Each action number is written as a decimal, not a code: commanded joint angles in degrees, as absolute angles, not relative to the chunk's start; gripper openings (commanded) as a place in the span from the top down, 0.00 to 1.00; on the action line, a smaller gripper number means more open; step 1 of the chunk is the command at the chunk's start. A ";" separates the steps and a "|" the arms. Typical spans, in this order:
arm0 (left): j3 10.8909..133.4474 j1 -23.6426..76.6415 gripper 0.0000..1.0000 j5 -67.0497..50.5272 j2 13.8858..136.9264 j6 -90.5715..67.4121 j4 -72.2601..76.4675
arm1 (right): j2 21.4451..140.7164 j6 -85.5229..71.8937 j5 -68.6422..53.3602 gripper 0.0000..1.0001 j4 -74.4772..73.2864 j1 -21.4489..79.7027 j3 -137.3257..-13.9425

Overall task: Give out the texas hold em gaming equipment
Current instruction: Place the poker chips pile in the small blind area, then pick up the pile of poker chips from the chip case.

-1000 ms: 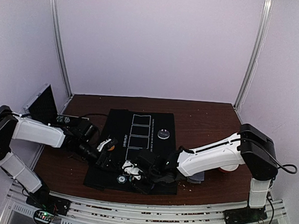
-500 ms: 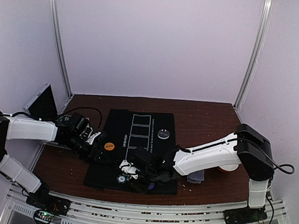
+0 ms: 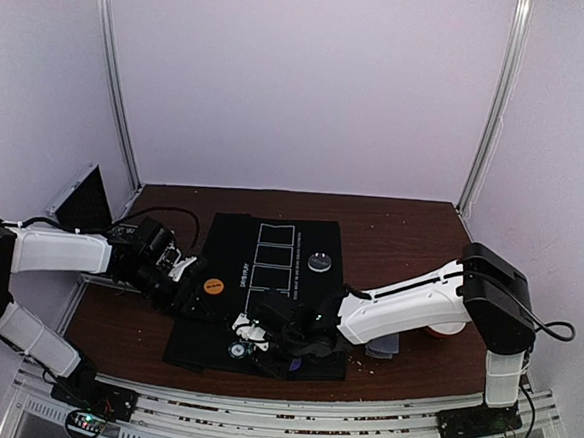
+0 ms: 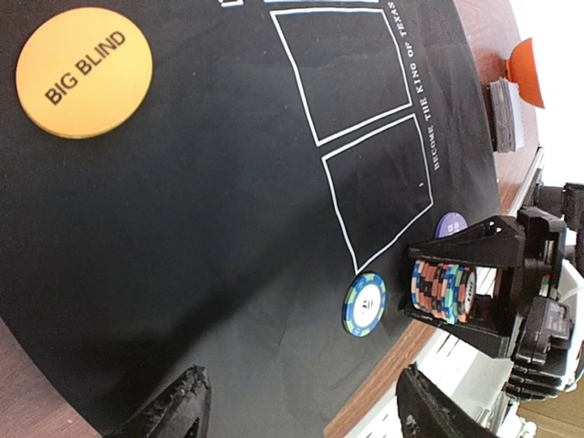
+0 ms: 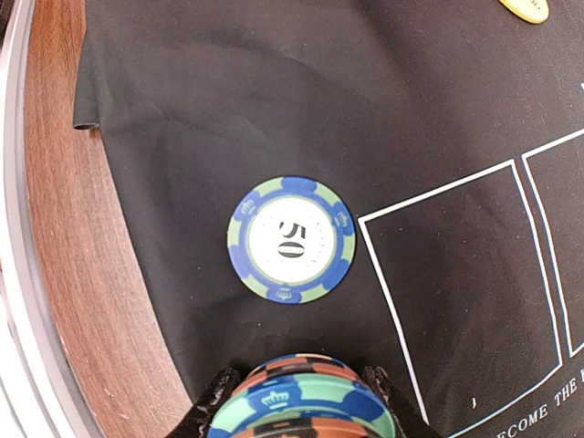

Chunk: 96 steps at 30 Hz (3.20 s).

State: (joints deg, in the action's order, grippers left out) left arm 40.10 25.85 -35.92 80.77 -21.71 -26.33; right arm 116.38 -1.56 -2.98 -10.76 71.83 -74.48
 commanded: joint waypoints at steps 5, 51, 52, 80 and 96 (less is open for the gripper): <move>42.25 25.47 0.27 -34.91 79.59 -19.78 -27.73 | 119.75 -0.96 -2.35 0.62 -16.60 72.42 -73.43; 57.31 17.67 0.24 -19.96 77.53 -13.94 -42.99 | 104.91 -3.23 -0.07 0.00 -22.81 67.35 -87.15; 57.99 16.80 0.23 -18.78 77.52 -13.72 -44.09 | 104.07 -3.25 0.39 0.00 -22.66 66.80 -86.46; 83.89 1.12 0.43 23.53 107.79 -17.53 -41.94 | 99.23 -1.47 -0.49 0.00 -19.25 61.71 -74.56; 88.68 1.13 0.40 28.43 118.72 -15.80 -37.79 | 101.33 -2.07 -3.48 0.00 -19.66 60.91 -75.14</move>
